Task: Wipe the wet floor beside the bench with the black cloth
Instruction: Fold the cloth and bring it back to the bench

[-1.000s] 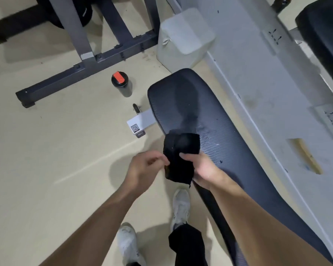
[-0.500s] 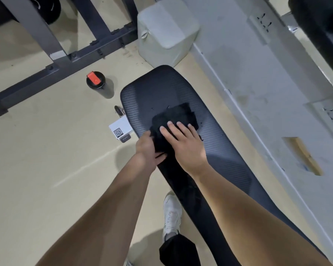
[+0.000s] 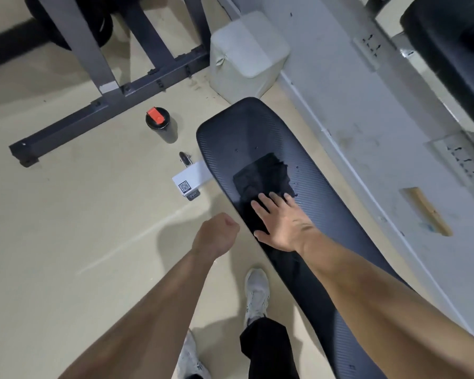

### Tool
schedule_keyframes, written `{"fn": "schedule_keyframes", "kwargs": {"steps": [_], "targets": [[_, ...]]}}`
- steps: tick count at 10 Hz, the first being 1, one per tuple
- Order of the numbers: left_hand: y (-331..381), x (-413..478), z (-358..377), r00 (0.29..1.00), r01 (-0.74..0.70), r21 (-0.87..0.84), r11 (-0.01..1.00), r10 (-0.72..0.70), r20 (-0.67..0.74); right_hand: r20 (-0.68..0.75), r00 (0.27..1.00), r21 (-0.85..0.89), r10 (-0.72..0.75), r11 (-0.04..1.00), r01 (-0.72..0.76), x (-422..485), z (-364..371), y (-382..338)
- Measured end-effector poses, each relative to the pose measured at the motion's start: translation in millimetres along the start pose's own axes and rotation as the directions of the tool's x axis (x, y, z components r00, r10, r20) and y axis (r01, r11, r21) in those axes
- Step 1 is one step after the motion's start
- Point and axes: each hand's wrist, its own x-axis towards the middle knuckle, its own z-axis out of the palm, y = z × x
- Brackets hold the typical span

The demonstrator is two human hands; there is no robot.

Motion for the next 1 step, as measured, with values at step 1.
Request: {"fn": "schedule_keyframes", "kwargs": {"steps": [1], "targets": [[7.8,-34.9,-23.1,0.994,-0.105,0.14,0.985,0.1,0.038,-0.004,0.995,0.144,0.101,0.985,-0.099,-22.5,-33.0,-28.0]]}}
